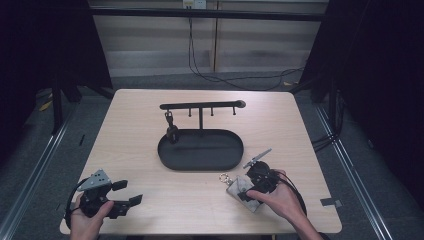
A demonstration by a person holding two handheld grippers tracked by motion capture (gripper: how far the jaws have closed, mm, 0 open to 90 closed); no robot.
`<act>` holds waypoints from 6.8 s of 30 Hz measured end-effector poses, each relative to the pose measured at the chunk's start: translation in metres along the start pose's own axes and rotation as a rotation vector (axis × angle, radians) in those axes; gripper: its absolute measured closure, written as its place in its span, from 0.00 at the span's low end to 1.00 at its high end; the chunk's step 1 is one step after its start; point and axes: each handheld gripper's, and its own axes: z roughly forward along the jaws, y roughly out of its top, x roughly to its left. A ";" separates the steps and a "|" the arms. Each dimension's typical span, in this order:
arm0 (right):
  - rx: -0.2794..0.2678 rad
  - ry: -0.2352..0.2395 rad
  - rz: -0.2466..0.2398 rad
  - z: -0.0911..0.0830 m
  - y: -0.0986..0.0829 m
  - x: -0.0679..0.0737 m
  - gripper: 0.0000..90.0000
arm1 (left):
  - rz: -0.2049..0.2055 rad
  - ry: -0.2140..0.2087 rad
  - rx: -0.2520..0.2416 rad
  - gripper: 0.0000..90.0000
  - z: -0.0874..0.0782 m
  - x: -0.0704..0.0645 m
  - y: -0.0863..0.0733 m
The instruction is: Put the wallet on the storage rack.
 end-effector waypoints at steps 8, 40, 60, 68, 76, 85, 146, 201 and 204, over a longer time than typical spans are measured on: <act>0.057 -0.009 -0.015 0.005 0.004 0.001 0.29 | 0.001 0.001 0.011 0.22 0.001 0.001 0.000; 0.190 -0.067 -0.054 0.016 0.018 0.013 0.36 | -0.007 -0.003 0.010 0.22 0.000 0.002 0.000; 0.217 -0.035 -0.045 0.000 0.026 0.010 0.37 | -0.009 -0.008 0.015 0.22 0.000 0.003 0.000; 0.225 -0.039 -0.047 -0.013 0.032 0.008 0.37 | -0.025 -0.014 0.002 0.22 -0.001 0.006 0.000; 0.229 -0.043 -0.047 -0.024 0.038 0.007 0.37 | -0.028 -0.010 0.005 0.22 -0.002 0.008 -0.001; 0.247 -0.043 -0.033 -0.028 0.043 0.003 0.37 | -0.026 -0.012 0.013 0.22 -0.001 0.008 -0.001; 0.133 -0.003 0.139 -0.035 0.118 -0.030 0.37 | -0.002 -0.040 0.037 0.21 0.003 0.005 0.000; -0.190 0.138 0.509 0.015 0.114 -0.075 0.37 | 0.004 -0.032 0.043 0.21 0.003 0.007 0.000; -0.200 0.141 0.511 0.021 0.116 -0.077 0.37 | 0.000 -0.034 0.040 0.21 0.003 0.007 0.000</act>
